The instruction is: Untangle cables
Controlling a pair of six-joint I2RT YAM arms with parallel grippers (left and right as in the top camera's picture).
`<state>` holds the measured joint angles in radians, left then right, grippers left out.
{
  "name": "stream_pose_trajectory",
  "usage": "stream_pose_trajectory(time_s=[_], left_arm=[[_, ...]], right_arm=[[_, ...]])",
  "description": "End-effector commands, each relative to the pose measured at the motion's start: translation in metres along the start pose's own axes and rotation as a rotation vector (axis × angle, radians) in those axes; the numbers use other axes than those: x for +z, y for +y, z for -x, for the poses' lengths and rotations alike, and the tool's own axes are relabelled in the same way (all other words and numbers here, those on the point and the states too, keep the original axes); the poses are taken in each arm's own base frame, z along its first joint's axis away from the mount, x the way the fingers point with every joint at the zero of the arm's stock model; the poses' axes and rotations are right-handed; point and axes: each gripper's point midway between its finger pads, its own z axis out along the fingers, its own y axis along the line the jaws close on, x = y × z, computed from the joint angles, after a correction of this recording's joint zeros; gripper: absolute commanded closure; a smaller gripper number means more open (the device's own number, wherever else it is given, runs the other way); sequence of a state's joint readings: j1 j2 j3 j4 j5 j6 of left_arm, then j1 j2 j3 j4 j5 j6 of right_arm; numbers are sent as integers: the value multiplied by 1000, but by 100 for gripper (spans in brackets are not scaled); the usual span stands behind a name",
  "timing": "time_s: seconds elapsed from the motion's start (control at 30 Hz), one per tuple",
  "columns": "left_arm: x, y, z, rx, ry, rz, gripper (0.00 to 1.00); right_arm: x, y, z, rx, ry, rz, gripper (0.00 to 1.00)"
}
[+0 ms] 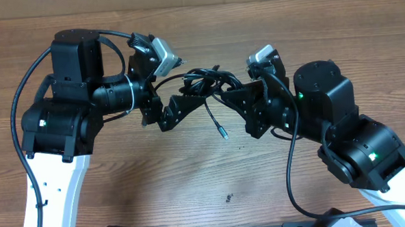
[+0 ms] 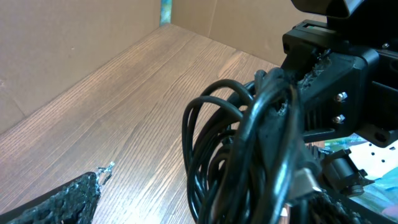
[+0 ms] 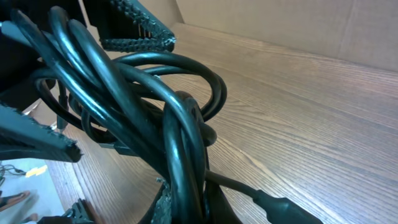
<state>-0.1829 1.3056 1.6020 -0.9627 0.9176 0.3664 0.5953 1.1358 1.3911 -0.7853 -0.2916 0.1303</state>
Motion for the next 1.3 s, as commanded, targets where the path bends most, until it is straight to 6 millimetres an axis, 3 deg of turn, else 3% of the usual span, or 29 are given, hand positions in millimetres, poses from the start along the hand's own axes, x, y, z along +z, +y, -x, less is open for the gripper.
stream_pose_trajectory(time_s=[0.0, 0.23, 0.27, 0.4, 0.8, 1.0, 1.07, 1.13, 1.2, 1.27], left_arm=[[-2, -5, 7, 33, -18, -19, 1], [-2, -6, 3, 0, -6, -21, 0], [-2, -5, 3, 0, -6, -20, 10], [-2, -3, 3, 3, -3, -9, 94], [-2, -1, 3, 4, 1, 6, 96], [-2, 5, 0, 2, 15, 40, 96], [-2, 5, 0, 2, 16, 41, 96], [-3, 7, -1, 2, 20, 51, 96], [-3, 8, -2, -1, 25, 60, 96], [-3, 8, -2, -3, 27, 59, 96]], right_arm=[[-8, 8, 6, -8, -30, 31, 95], [-8, 8, 6, -8, -31, 30, 95], [-8, 8, 6, -8, -31, 30, 95], [-8, 8, 6, -8, -30, 30, 95], [-8, 7, 6, -13, -30, 28, 92], [-9, -19, 1, -2, -19, -119, 84], [-11, -27, -1, 2, -12, -170, 72], [-11, -31, -1, 2, -12, -192, 68], [-12, -34, -1, -2, -16, -211, 54], [-13, -37, 0, -26, -16, -230, 50]])
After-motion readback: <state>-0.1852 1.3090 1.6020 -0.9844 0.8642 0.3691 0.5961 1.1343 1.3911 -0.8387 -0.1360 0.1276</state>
